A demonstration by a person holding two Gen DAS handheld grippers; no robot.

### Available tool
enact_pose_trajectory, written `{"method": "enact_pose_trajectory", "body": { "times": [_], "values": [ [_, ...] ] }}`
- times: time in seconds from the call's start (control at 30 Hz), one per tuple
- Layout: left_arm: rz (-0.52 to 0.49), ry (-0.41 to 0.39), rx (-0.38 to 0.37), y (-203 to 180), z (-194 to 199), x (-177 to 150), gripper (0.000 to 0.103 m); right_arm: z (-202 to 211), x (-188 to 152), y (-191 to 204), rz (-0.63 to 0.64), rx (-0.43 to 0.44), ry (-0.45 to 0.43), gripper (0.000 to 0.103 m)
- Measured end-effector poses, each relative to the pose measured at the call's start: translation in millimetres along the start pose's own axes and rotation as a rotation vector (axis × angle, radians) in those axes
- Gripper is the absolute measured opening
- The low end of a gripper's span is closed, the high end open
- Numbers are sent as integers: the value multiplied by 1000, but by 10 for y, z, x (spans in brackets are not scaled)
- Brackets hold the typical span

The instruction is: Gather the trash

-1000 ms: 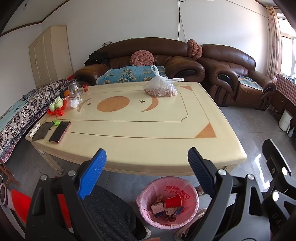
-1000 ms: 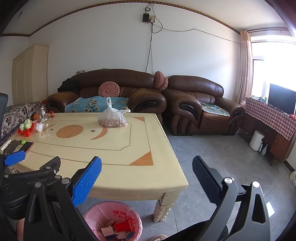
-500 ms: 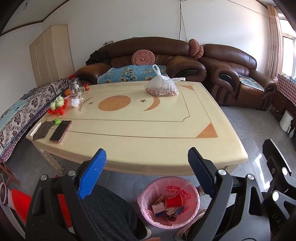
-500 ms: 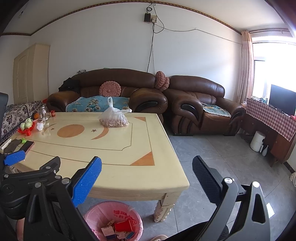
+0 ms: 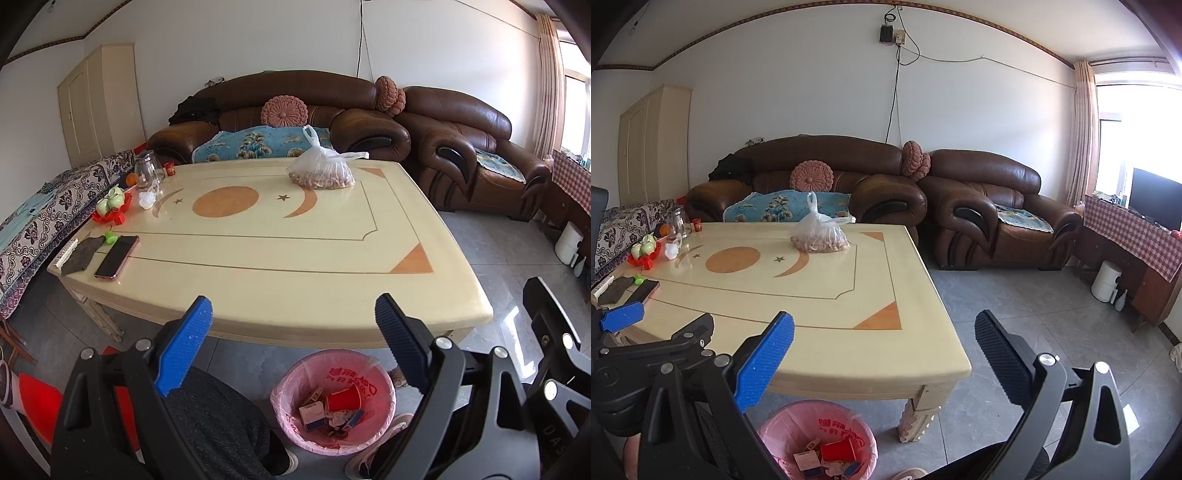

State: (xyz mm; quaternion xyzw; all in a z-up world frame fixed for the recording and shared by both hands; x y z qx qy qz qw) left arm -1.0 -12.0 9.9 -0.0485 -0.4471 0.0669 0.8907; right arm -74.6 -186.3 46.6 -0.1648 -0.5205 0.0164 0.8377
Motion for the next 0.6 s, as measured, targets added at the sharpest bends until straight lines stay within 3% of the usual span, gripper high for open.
{"method": "enact_pose_trajectory", "body": {
  "times": [0.2, 0.6],
  "values": [
    [-9, -27, 23, -19, 33, 2, 88, -7, 7, -4, -1, 3, -2, 96],
    [-9, 16, 23, -40, 9, 16, 88, -17, 0, 26, 4, 2, -1, 96]
  ]
}}
Point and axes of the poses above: each gripper's, at about its wrist camera, not at the fingertips, and z roughly against the way its jaws point, y to its left, x to its top, the point moved 3 cm from there along -z, roughly the way its jaws point, and after that the axes turned 15 degrees about z, right-handed, at the moved point
